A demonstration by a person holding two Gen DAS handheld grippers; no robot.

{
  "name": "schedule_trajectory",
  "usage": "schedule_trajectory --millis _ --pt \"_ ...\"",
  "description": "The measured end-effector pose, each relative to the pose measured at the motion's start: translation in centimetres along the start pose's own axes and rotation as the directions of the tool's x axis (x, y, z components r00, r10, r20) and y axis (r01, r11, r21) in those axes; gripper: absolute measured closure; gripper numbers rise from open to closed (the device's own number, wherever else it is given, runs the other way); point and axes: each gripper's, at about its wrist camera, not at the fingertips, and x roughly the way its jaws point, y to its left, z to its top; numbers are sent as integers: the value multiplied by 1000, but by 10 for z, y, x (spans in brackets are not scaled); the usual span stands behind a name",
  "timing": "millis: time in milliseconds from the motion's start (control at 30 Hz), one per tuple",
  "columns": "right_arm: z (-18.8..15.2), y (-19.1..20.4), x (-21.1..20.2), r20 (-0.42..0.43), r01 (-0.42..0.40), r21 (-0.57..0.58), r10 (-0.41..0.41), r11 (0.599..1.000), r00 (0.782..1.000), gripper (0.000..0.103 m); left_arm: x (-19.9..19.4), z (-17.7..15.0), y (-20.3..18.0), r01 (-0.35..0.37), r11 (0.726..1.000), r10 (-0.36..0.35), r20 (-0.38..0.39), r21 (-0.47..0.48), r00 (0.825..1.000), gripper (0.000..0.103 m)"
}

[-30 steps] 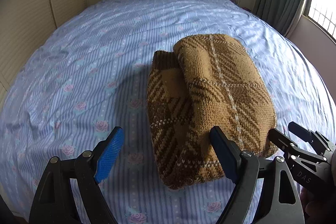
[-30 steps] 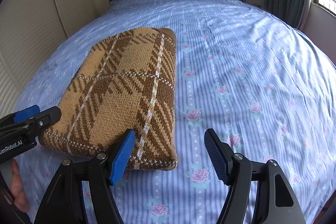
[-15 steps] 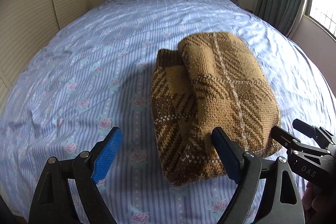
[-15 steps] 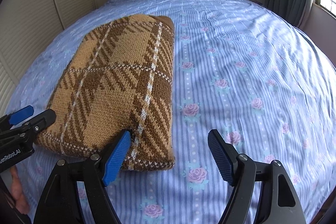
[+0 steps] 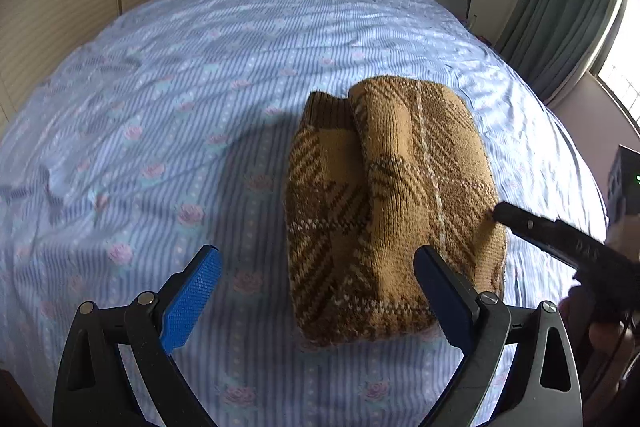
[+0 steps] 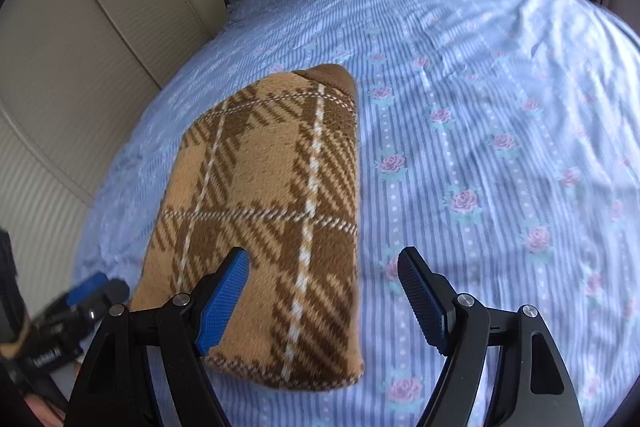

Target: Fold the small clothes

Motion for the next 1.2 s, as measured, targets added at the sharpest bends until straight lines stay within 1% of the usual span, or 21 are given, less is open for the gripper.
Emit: schedule_trajectory --millis 100,233,367,433,500,533,600,700,867,900,967,1033,1067,1133,1200 --pt "11 -14 10 -38 -78 34 79 996 996 25 10 -8 0 25 999 -26 -26 -33 999 5" --pt "22 -22 23 -80 -145 56 149 988 986 25 25 -16 3 44 996 -49 -61 -79 997 5" --pt "35 -23 40 -132 -221 75 230 972 964 25 34 -20 14 94 982 -107 -67 -164 992 3" --pt "41 -23 50 -152 -245 69 253 967 956 22 40 -21 19 119 972 -135 -68 -202 989 0" --pt "46 -23 57 -153 -254 63 261 965 953 14 45 -23 22 150 960 -170 -66 -237 983 0" --pt "48 -23 61 -153 -265 66 272 962 950 14 47 -24 23 161 956 -181 -62 -245 981 0" --pt "52 -25 70 -171 -298 84 308 951 936 13 49 -25 22 174 952 -193 -53 -251 980 0" --pt "59 -27 86 -205 -353 130 374 926 905 12 53 -27 18 191 947 -210 -48 -258 976 0" --pt "69 -23 107 -251 -407 170 439 898 863 12 58 -29 18 213 938 -232 -39 -273 972 1" --pt "70 -22 112 -261 -416 178 451 892 854 12 58 -29 19 219 936 -237 -36 -277 971 2" --pt "74 -17 122 -278 -434 192 473 880 836 12 59 -30 19 234 930 -252 -30 -282 967 7" --pt "79 -9 132 -295 -446 196 486 873 822 12 59 -33 18 261 922 -280 -28 -285 959 23" --pt "79 -4 136 -307 -447 189 485 874 819 12 60 -34 17 276 917 -296 -31 -287 955 25" --pt "79 3 139 -317 -440 170 471 882 823 13 59 -34 17 276 918 -295 -25 -284 955 28" --pt "80 4 138 -308 -444 179 479 878 822 22 60 -33 17 279 919 -296 -20 -278 955 32"
